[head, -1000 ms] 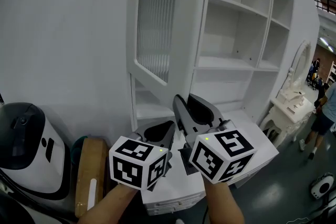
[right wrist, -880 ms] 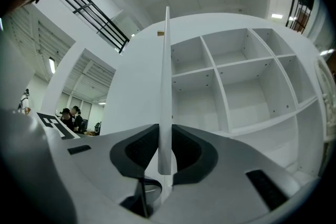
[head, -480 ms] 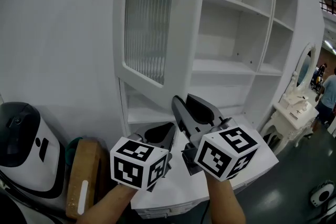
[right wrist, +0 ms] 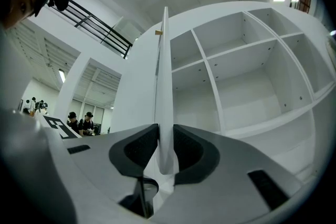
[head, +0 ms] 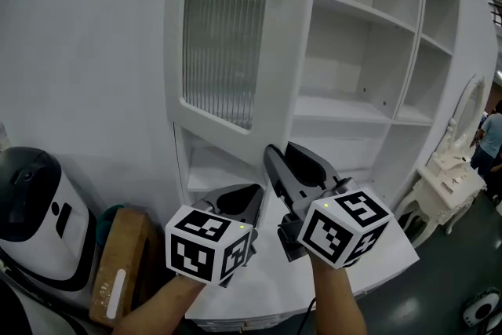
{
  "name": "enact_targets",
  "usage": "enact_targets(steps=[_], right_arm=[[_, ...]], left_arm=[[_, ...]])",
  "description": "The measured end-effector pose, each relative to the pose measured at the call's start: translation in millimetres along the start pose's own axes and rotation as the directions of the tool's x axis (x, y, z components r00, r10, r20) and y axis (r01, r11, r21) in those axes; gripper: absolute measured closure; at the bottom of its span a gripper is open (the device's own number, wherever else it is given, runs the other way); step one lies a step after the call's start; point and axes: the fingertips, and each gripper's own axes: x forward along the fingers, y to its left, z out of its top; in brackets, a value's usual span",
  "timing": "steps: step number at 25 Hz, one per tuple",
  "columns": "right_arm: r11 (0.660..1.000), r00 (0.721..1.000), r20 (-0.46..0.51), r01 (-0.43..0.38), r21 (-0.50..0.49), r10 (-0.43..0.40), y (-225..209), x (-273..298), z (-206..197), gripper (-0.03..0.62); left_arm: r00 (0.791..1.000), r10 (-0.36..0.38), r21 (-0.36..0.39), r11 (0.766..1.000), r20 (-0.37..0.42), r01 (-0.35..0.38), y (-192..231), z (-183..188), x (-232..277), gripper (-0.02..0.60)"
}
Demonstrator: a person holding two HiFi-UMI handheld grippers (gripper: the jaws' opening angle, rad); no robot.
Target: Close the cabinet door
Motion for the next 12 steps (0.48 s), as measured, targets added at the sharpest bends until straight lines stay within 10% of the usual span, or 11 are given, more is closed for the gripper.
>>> enact_targets(steps=[12], right_arm=[[1.0, 1.0, 0.01, -0.019, 0.014, 0.019, -46, 10, 0, 0.491]], left_arm=[[0.997, 0.072, 0.006, 0.997, -0.016, -0.072, 7, 5, 36, 0.569]])
